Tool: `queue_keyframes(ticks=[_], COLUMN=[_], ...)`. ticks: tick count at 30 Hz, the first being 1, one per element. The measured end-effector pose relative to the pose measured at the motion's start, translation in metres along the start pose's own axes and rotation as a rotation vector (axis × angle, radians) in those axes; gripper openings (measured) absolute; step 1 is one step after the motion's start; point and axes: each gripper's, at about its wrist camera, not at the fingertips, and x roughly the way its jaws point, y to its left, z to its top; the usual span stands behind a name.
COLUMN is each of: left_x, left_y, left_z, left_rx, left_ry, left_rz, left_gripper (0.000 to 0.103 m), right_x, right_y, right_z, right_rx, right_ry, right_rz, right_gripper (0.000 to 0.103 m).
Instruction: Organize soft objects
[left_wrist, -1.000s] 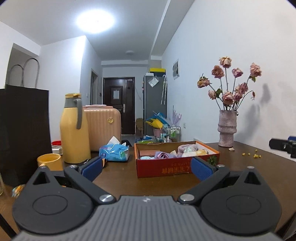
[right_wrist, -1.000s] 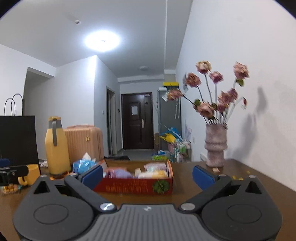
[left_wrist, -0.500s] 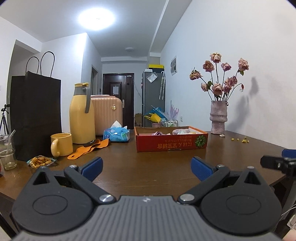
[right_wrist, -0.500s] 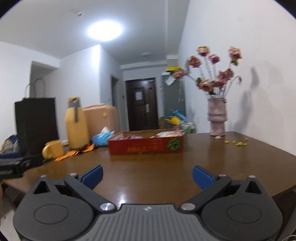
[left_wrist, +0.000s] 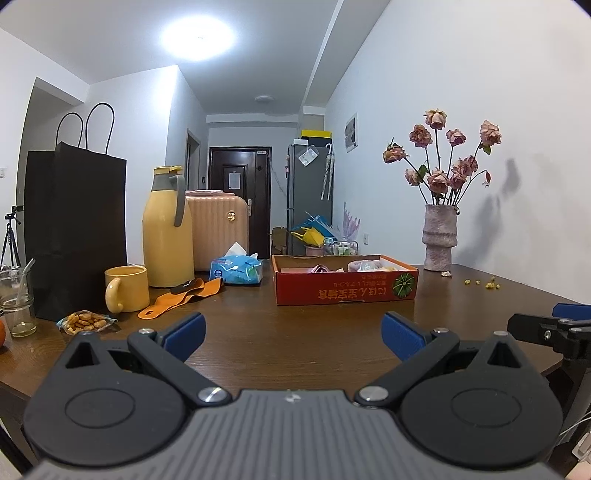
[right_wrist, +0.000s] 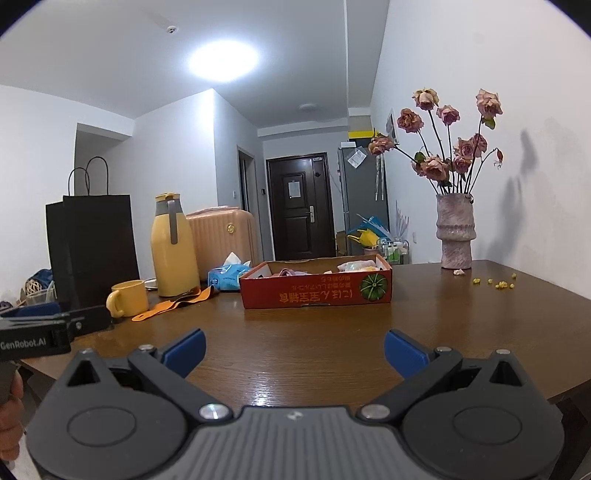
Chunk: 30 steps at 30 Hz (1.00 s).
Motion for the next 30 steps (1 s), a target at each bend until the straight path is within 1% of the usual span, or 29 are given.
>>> queue_keyframes(ticks=[5, 30], left_x=[-0.0017, -0.0016], left_y=[0.0006, 0.0], left_z=[-0.0002, -0.0014], left_rx=[0.0, -0.003], left_ry=[-0.006, -0.001], left_rz=[0.001, 0.0], left_gripper=[0.103, 0.103], right_x=[-0.0011, 0.001], right_y=[-0.0009, -0.0035], right_z=[-0.0007, -0.0008], right_rx=[-0.002, 0.011], right_ry=[-0.011, -0.019], right_rz=[-0.022, -0.023], right_gripper=[0.103, 0.103])
